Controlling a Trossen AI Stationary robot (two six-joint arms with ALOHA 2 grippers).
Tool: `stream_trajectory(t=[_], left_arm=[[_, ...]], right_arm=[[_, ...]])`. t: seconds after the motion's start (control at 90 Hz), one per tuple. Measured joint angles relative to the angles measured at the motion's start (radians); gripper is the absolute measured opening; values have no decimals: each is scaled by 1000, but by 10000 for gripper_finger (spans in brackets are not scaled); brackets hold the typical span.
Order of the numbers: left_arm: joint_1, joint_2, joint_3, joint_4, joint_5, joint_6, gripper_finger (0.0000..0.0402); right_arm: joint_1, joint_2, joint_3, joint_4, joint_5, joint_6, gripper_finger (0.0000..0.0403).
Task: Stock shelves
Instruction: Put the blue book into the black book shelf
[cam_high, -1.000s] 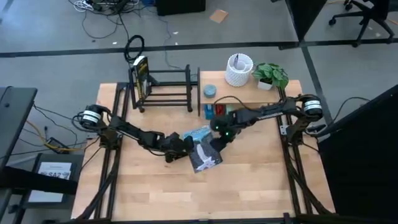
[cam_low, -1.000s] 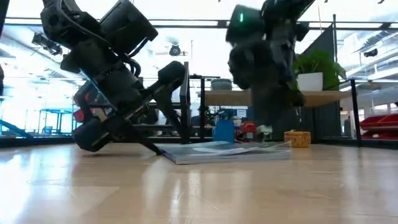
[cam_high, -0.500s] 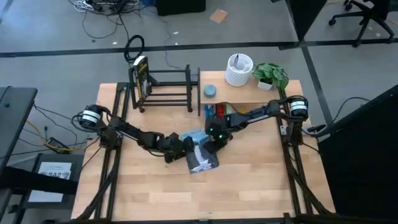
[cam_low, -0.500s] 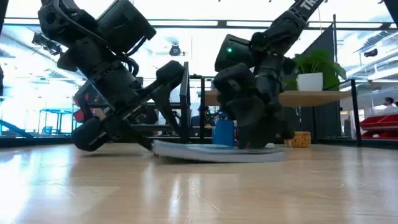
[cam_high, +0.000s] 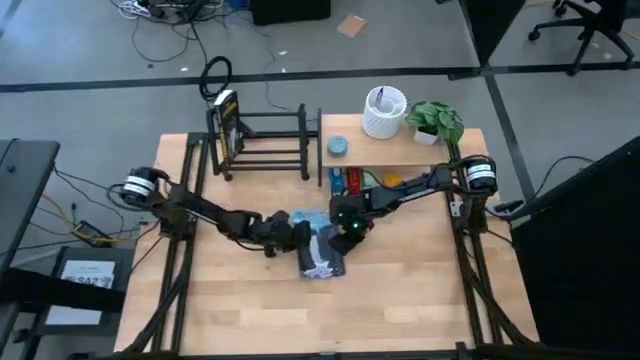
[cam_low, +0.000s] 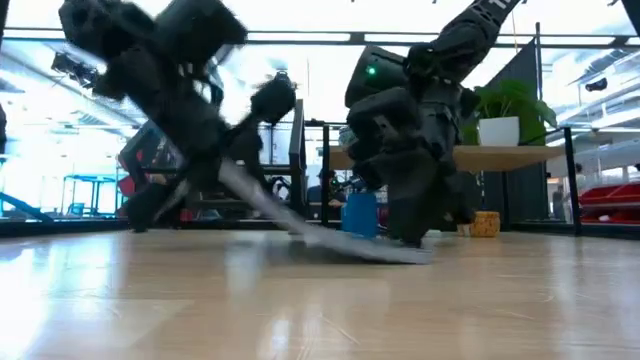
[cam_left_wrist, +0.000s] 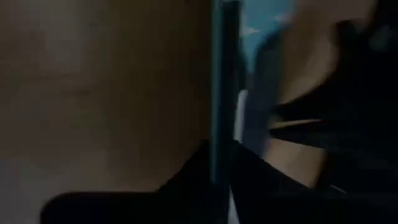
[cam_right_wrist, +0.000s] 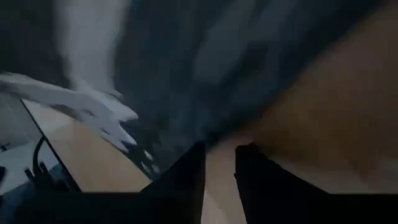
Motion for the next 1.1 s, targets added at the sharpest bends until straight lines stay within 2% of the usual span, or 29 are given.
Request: stream_trajectory(t=[0.133, 0.222, 0.322, 0.389, 0.5, 0.544, 0.678, 0.833, 1.033, 1.1], left_arm=[[-5, -124, 162, -352, -87, 69, 4], [-2, -175, 360, -652, -173, 159, 3], [11, -172, 615, -996, -299, 244, 2], [33, -146, 777, -1172, -419, 288, 2], [81, -78, 1005, -1429, -682, 382, 1], [115, -39, 1081, -1503, -747, 430, 1], [252, 77, 1222, -1602, -806, 630, 1], [399, 177, 1281, -1601, -807, 765, 1], [542, 225, 1286, -1585, -692, 772, 1], [571, 237, 1286, -1538, -663, 817, 1]], right_arm=[[18, -72, 0, -92, 28, -69, 40], [35, -121, 0, -124, 70, -102, 34], [52, -160, 0, -122, 119, -108, 29], [58, -172, 0, -118, 140, -108, 26], [59, -176, 0, -99, 155, -102, 24], [59, -176, 0, -95, 155, -94, 25], [59, -176, 0, -95, 151, -81, 24], [62, -176, 0, -95, 122, -62, 23], [90, -176, 0, -94, 113, -47, 22], [102, -176, 0, -91, 117, -47, 22]])
